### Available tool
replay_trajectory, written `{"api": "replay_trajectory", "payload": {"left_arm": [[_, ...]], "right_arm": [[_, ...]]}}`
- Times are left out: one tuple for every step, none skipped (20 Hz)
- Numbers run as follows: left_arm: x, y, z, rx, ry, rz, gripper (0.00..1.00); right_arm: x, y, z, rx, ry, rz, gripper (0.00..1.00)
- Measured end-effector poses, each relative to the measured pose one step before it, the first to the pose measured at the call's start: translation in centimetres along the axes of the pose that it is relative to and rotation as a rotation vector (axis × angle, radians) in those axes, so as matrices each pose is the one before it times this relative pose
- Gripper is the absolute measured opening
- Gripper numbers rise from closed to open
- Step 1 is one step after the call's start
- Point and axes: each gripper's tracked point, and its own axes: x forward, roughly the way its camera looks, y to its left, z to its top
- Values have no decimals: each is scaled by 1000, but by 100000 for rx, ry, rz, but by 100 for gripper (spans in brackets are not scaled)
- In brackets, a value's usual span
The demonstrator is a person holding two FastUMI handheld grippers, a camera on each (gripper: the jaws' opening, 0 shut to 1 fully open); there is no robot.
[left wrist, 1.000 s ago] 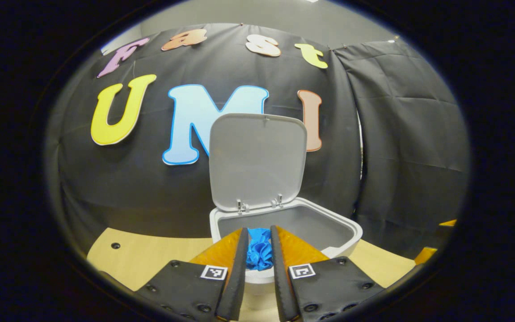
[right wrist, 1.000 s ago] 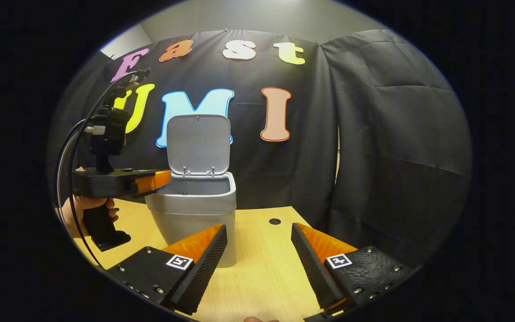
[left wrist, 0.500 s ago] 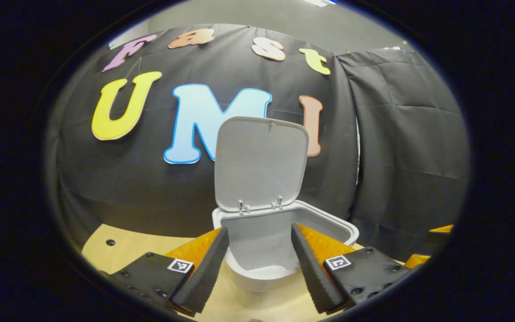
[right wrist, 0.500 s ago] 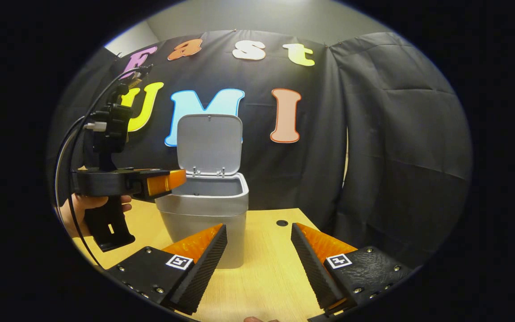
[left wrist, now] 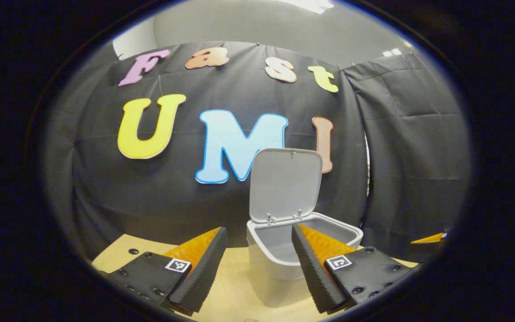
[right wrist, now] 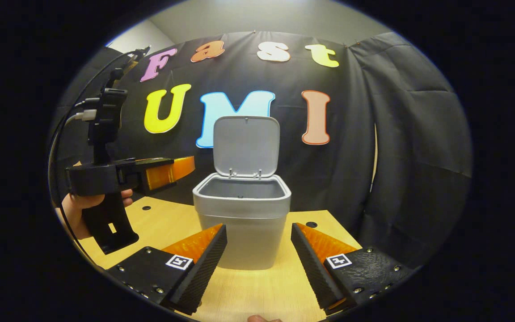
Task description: Press the lid of the desktop garbage bin to open it, pick up the crumpled paper on the desktop and throw it into the bin, then pick up the pop can on the desktop and drop it into the bin, and finally close the garbage bin lid.
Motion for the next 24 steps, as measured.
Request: {"api": "replay_trajectory", "payload": {"left_arm": [[-835, 654, 118, 788, -312, 1218, 94], [-1022, 497, 101, 890, -198, 1142, 95], [-808, 521, 159, 844, -205, 810, 94], [-748, 477, 149, 683, -208, 1058, 94], [-754, 565, 54, 279, -21, 992, 94], [-708, 513, -259, -202, 506, 1139, 95], [-650, 430, -137, -273, 523, 1081, 95], [-571, 366, -128, -79, 136, 892, 95], [-571, 251, -63, -159, -94, 525, 95], [-404, 359, -7, -326, 445, 609, 95], [-428, 207, -262, -428, 619, 385, 96], [-372, 302, -312, -422, 699, 665, 96], [-390, 361, -144, -482, 520, 594, 95], [-581, 302, -312, -468, 593, 282, 95], [-523, 328, -288, -390, 817, 446, 96], [-509, 523, -390, -461, 662, 861, 95], [-547, 485, -247, -571, 400, 1099, 96], [-600, 598, -89, -564, 353, 1018, 96], [-546, 589, -171, -368, 70, 951, 96], [-521, 675, -175, -280, -5, 1318, 96], [-490, 787, -218, -246, 335, 1574, 96], [-439, 829, -252, -380, 226, 1620, 94], [-469, 707, -201, -413, 247, 1485, 94], [-555, 607, -175, -191, 140, 1445, 94]], "right_arm": [[-41, 618, -252, -591, 427, 1336, 93], [25, 832, -180, 211, 698, 2053, 93], [61, 1101, -286, 483, 719, 2595, 93], [97, 915, -234, 80, 875, 2430, 93], [101, 866, -491, -290, 1266, 2458, 93], [72, 776, -372, -317, 1326, 2421, 93], [35, 768, -466, -186, 1304, 2145, 93], [75, 718, -393, -10, 1434, 2206, 93], [110, 794, -510, 45, 1303, 2016, 93], [66, 710, -465, -57, 1568, 1820, 93], [100, 591, -545, -179, 1267, 1594, 93], [133, 577, -473, -395, 1505, 1537, 93], [139, 625, -440, -414, 1403, 1576, 93], [137, 584, -414, -347, 1615, 1588, 93], [199, 549, -539, -257, 1462, 1495, 93], [158, 540, -458, -99, 1975, 1587, 93], [195, 515, -588, 120, 1984, 1680, 93], [132, 535, -487, -51, 2249, 1757, 93], [248, 366, -589, -345, 2238, 1547, 93], [296, 214, -454, -594, 2131, 1285, 93], [137, 496, -607, -436, 2075, 1433, 93], [196, 460, -498, 52, 2061, 1704, 93], [206, 343, -700, 496, 2342, 1213, 94], [343, 144, -430, 580, 2313, 1286, 93]]}}
